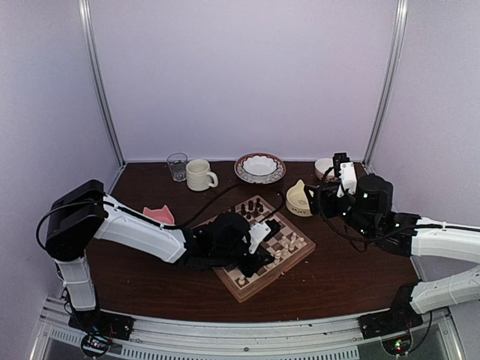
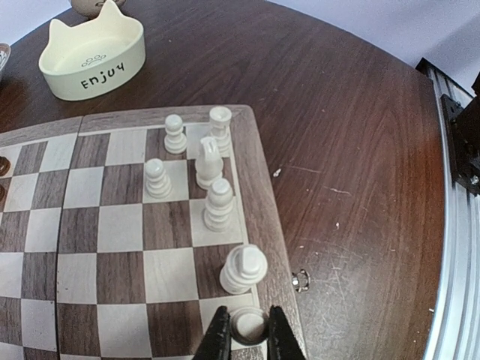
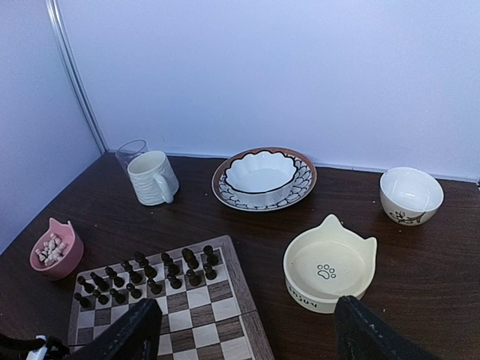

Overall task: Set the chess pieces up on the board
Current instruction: Place the queen at d1.

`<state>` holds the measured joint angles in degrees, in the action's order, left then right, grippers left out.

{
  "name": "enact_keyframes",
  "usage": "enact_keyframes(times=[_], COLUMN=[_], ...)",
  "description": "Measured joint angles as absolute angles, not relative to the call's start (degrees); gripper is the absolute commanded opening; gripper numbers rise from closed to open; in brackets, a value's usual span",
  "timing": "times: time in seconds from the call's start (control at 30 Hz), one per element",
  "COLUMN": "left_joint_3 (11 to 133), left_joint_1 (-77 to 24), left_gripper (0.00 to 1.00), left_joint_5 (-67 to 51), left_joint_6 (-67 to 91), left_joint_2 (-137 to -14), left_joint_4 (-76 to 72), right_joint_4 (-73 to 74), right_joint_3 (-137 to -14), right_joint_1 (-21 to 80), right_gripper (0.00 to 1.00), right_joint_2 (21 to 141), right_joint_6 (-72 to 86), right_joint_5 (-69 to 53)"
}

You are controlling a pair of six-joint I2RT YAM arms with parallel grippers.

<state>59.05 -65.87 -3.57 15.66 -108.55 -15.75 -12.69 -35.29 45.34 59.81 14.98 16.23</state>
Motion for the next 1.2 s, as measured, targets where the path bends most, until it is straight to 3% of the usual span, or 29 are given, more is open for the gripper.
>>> enact_keyframes(times=[0.37,0.63,0.9,1.07,1.2], left_joint_3=[59.77,60.45,60.49,60.49,60.27], left_joint_1=[-65.84,-65.84,-65.84,-65.84,-65.87], left_gripper=[0.10,0.26,0.29,0.42,0.46], left_joint_5=[-3.40,-3.44,-3.46,-3.44,-3.79], left_joint_6=[15.46,15.25,15.11,15.09,15.31], left_joint_2=[-108.75,-108.77,-108.75,-108.75,-108.40], left_joint_4=[-14.61,-13.43,-13.19,-13.06,-13.15], right_joint_4=[-12.71,-12.73,-12.73,-12.73,-12.75], right_joint_3=[-35.29,-35.29,-35.27,-35.27,-35.27], right_joint_1=[45.34,45.34,45.34,45.34,45.34], right_gripper=[0.83,0.82,0.82,0.83,0.83], right_joint_2=[59.90,59.90,59.90,59.90,59.92], right_joint_6=[14.96,14.94,14.87,14.81,14.81], right_joint_5=[15.35,15.25,15.22,15.22,15.22])
